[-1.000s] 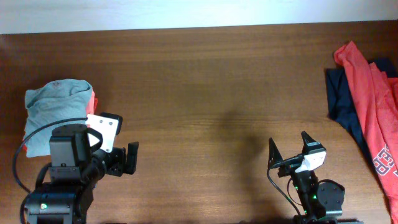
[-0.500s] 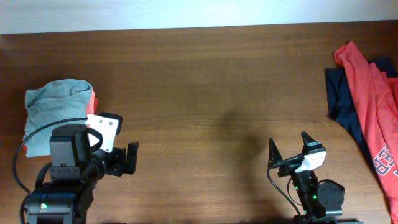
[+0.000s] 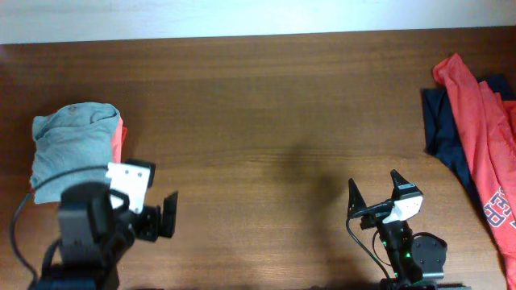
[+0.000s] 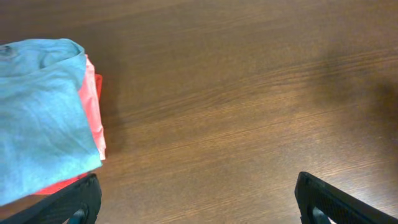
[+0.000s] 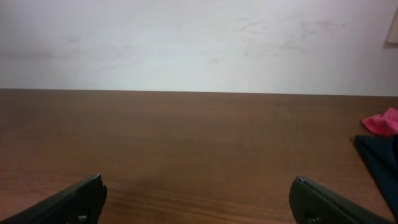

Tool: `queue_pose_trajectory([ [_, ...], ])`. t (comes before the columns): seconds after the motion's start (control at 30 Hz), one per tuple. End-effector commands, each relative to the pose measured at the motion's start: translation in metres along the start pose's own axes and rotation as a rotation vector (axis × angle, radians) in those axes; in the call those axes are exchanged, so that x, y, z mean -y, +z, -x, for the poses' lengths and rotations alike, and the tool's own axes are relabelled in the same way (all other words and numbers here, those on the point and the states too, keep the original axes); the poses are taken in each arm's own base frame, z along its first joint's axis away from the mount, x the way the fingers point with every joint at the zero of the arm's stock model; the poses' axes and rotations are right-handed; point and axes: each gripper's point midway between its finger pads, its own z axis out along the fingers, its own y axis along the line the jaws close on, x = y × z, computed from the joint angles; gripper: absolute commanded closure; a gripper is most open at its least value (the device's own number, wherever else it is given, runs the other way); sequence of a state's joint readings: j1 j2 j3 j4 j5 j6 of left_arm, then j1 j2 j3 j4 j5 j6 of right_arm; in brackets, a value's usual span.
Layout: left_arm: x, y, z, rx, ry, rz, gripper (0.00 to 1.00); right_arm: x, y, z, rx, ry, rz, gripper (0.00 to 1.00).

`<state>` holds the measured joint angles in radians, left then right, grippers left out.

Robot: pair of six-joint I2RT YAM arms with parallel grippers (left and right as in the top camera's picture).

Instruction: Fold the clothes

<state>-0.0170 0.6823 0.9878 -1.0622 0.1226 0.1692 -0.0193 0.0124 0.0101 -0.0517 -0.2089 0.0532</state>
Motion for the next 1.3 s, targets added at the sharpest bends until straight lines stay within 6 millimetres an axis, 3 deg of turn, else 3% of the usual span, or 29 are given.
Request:
queue_pose_trajectory([
  [0.0,0.001,0.002,-0.023,0.016,0.019,0.017,0.01,0.000,0.000,-0.003,-0.006,0.009,0.004,0.01],
  [0.23,0.004,0.032,-0.032,0.302,0.051,0.038,0.01,0.000,0.000,-0.003,-0.006,0.010,0.004,0.01],
  [0.37,0.001,0.043,-0.022,0.573,0.003,0.061,0.01,0.000,0.000,-0.003,-0.006,0.010,0.004,0.01],
  [0.53,-0.001,0.050,-0.010,0.755,0.014,0.077,0.01,0.000,0.000,-0.003,-0.006,0.009,0.004,0.01],
  [0.6,-0.002,0.060,-0.015,0.767,0.016,0.079,0.01,0.000,0.000,-0.003,-0.006,0.010,0.004,0.01],
  [0.7,-0.001,0.086,-0.040,0.665,0.001,0.070,0.01,0.000,0.000,-0.003,-0.006,0.010,0.004,0.01],
  [1.27,-0.004,0.083,-0.037,0.682,-0.002,0.086,0.01,0.000,0.000,-0.003,-0.006,0.009,0.004,0.01],
])
